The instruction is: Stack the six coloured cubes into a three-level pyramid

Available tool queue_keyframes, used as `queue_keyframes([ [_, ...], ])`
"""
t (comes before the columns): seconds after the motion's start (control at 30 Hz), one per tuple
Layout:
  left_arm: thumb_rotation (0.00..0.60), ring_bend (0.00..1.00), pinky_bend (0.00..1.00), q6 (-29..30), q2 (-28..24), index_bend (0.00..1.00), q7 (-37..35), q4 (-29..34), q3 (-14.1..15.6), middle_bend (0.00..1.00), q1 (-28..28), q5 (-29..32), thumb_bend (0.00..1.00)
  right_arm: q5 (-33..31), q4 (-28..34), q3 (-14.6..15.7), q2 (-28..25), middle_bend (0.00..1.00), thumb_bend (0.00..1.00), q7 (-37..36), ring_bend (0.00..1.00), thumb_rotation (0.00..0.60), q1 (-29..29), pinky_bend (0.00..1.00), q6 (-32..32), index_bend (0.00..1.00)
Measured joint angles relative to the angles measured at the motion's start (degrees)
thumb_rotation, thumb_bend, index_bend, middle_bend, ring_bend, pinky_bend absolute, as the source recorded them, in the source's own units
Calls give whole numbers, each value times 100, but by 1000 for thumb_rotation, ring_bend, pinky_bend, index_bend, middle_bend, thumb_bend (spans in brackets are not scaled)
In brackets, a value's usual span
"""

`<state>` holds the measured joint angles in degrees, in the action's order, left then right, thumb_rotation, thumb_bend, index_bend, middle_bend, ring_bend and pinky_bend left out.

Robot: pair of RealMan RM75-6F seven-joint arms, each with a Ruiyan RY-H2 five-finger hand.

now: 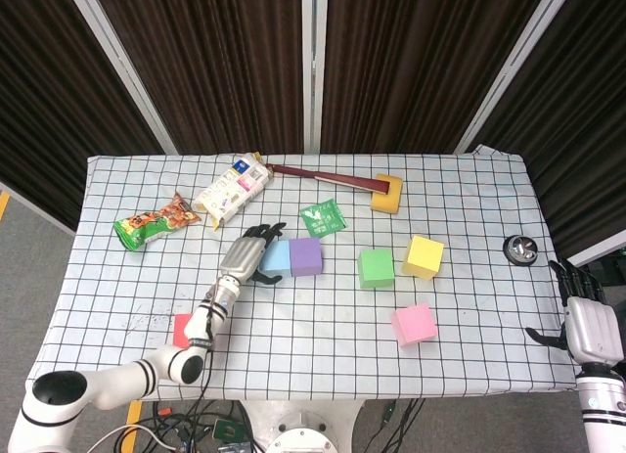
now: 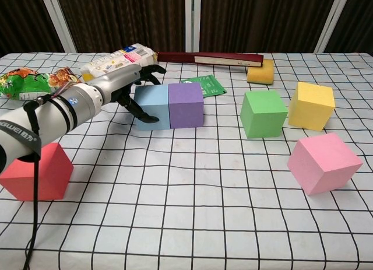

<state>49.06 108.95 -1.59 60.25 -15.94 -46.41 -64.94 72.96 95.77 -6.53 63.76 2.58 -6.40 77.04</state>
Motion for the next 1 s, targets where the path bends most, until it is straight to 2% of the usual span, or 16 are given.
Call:
queue_keyframes([
  [1.0, 600, 86, 99, 69, 262, 65, -5, -312, -33, 155, -64, -83, 132, -65, -80, 5, 16, 0, 0, -77, 0, 600, 11, 0, -75, 0],
])
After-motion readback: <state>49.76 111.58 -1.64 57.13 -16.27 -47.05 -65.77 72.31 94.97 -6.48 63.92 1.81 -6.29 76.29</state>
